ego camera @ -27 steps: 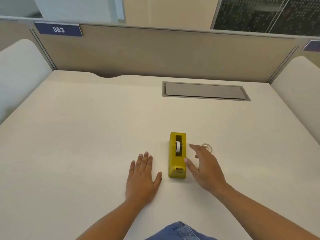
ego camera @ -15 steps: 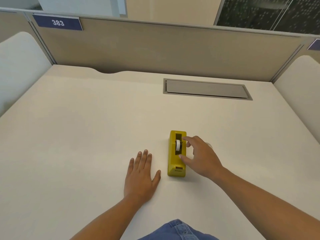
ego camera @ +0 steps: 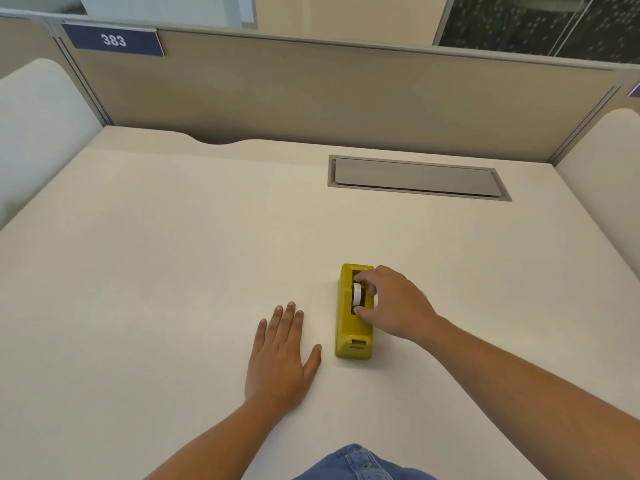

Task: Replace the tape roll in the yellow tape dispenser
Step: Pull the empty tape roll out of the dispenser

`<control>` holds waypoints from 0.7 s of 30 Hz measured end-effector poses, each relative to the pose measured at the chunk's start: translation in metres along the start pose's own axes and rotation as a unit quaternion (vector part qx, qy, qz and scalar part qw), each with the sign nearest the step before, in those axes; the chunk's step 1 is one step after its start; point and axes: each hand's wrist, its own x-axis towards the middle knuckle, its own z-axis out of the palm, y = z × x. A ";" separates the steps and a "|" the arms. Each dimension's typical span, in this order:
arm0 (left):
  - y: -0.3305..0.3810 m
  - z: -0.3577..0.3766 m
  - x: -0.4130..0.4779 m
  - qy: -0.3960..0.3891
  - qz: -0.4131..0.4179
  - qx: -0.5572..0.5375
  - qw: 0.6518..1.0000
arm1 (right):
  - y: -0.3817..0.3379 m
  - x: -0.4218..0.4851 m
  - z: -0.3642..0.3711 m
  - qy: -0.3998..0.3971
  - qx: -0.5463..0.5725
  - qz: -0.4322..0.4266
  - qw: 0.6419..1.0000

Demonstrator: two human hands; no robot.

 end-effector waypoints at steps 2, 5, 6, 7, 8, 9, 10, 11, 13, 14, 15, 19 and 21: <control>0.000 0.000 0.000 0.000 0.000 -0.002 1.000 | 0.000 0.001 0.000 -0.002 -0.002 0.001 1.000; 0.000 0.000 0.001 0.001 0.000 -0.003 1.000 | -0.001 0.002 -0.001 -0.002 -0.005 0.003 1.000; 0.000 0.000 0.001 0.000 0.000 -0.003 1.000 | -0.001 0.003 -0.001 -0.002 -0.009 0.004 1.000; 0.000 0.000 0.001 0.000 0.000 -0.003 1.000 | -0.002 0.003 -0.001 -0.003 -0.015 0.007 1.000; 0.000 0.000 0.001 0.001 0.000 -0.003 1.000 | -0.002 0.004 -0.001 -0.005 -0.020 0.009 1.000; 0.000 0.000 0.001 0.001 0.000 -0.004 1.000 | -0.003 0.004 -0.002 -0.007 -0.025 0.011 1.000; 0.000 0.000 0.001 0.001 0.000 -0.005 1.000 | -0.003 0.005 -0.002 -0.008 -0.031 0.011 0.999; 0.000 0.000 0.001 0.001 0.000 -0.006 1.000 | -0.004 0.005 -0.002 -0.011 -0.039 0.011 0.999; 0.001 0.000 0.001 0.001 -0.001 -0.008 1.000 | -0.006 0.006 -0.002 -0.015 -0.055 0.009 0.998; 0.001 0.000 0.000 0.001 -0.001 -0.007 1.000 | -0.007 0.007 -0.003 -0.016 -0.062 0.009 0.998; 0.001 0.000 0.000 0.001 -0.002 -0.006 1.000 | -0.008 0.007 -0.003 -0.016 -0.070 0.008 0.997; 0.000 0.000 0.001 -0.004 -0.002 -0.005 1.000 | -0.010 0.010 -0.004 -0.022 -0.091 0.012 0.996; 0.000 0.000 0.000 -0.007 -0.002 -0.008 1.000 | -0.010 0.012 -0.006 -0.030 -0.096 0.015 0.995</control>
